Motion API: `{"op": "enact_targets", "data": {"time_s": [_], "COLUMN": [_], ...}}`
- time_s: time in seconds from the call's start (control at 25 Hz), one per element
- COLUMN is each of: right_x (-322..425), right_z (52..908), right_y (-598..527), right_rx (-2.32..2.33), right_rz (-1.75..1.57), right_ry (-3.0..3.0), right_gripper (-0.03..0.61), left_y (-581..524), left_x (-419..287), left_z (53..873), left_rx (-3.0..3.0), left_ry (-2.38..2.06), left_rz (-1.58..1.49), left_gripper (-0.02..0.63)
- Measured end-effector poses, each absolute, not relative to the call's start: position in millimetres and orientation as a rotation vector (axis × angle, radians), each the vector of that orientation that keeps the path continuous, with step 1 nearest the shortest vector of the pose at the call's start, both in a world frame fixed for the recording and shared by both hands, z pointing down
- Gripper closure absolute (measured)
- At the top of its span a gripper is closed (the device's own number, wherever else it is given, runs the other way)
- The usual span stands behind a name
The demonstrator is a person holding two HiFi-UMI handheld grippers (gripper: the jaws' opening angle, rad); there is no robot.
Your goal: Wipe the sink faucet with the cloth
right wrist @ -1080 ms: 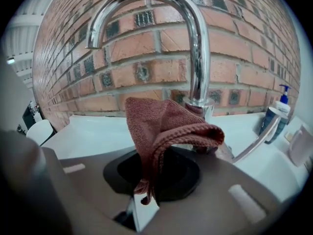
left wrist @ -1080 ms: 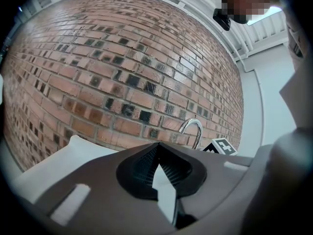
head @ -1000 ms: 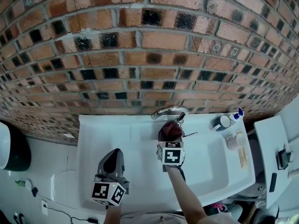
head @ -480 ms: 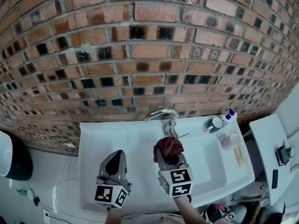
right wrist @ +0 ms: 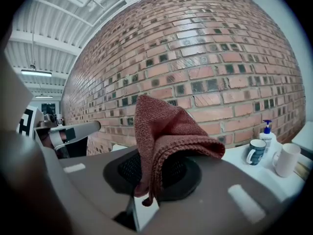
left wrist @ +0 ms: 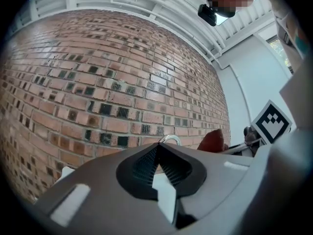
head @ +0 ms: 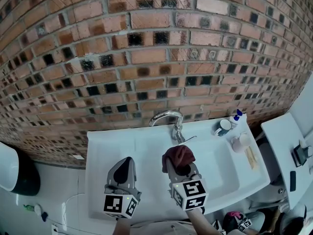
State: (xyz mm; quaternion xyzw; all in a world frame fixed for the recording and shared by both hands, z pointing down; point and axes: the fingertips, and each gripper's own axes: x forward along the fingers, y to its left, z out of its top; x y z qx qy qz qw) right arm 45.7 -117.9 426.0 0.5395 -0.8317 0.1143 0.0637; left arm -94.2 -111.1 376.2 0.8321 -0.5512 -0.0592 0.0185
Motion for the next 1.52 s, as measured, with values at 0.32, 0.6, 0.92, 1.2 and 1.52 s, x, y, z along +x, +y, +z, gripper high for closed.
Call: {"op": "enact_targets", "data": {"time_s": [0.32, 0.6, 0.92, 1.2, 1.52], "right_x": [38, 44, 46, 46, 47], "right_z": [417, 414, 418, 419, 421], "right_y": [-105, -103, -101, -102, -103], "right_rx": [1.541, 1.572, 1.581, 1.583, 1.58], "right_rz": [0.22, 0.255, 0.28, 0.282, 0.291], "right_ry": [-2.566, -2.575, -2.557, -2.548, -2.546], "right_gripper": [0.528, 0.528, 0.528, 0.528, 0.528], "left_y": [-110, -111, -112, -113, -114], "left_x": [-100, -105, -103, -104, -104], "left_z": [375, 385, 385, 387, 389], "left_rx": [2.568, 2.526, 2.53, 2.526, 2.517], "left_ry": [-1.752, -1.747, -1.731, -1.726, -1.724], "left_rz": [-0.175, -0.179, -0.177, -0.18, -0.179], "left_gripper": [0.607, 0.607, 0.607, 0.607, 0.607]}}
